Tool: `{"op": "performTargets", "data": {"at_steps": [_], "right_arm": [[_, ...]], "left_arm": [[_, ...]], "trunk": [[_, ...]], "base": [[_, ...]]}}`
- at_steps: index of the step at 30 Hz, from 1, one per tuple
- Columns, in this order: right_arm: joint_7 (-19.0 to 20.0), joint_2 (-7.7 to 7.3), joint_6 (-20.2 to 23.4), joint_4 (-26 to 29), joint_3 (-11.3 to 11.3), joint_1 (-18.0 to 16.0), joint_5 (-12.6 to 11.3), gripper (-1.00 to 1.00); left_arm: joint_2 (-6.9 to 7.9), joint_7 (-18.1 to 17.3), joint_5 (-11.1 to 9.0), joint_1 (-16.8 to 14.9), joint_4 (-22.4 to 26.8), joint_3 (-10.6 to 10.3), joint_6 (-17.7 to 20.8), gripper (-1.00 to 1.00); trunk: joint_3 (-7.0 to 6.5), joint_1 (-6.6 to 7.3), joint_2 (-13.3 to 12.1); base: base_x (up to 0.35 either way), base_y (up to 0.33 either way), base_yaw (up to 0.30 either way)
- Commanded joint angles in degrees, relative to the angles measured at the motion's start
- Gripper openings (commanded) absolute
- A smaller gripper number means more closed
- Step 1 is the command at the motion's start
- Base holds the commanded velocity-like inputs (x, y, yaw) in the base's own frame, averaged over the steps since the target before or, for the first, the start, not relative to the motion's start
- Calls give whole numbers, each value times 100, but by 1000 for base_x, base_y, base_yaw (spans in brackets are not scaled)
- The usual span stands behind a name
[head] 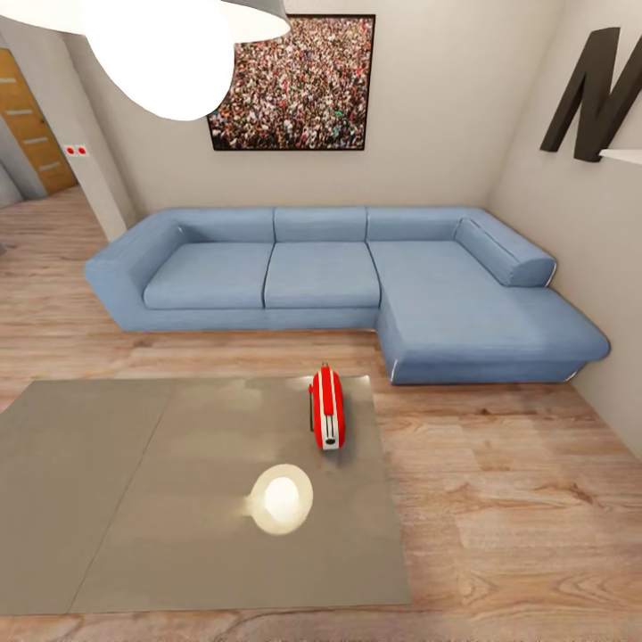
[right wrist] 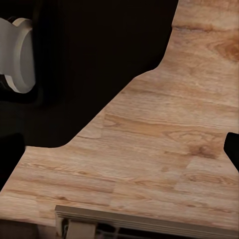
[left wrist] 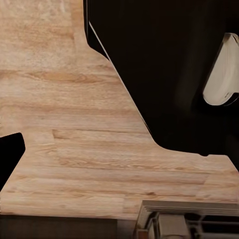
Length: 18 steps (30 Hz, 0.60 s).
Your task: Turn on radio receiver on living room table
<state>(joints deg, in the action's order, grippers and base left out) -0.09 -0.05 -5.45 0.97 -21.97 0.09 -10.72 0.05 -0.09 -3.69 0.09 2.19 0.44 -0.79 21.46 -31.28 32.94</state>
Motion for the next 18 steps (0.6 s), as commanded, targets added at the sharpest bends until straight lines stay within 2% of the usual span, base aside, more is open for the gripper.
{"op": "performTargets", "data": {"at_steps": [1,7,18], "right_arm": [[0,2,0,0,0,0,0,100],[0,4,-4,0,6,0,-8,100],[0,5,-175,0,17,0,-20,100]], "left_arm": [[1,0,0,0,0,0,0,100],[9,-4,0,0,-7,-6,-226,100],[4,13,-19,0,-8,-1,-338,100]], "trunk": [[10,0,0],[66,0,0],[169,0,0]], "base": [[0,0,0],[0,0,0],[0,0,0]]}}
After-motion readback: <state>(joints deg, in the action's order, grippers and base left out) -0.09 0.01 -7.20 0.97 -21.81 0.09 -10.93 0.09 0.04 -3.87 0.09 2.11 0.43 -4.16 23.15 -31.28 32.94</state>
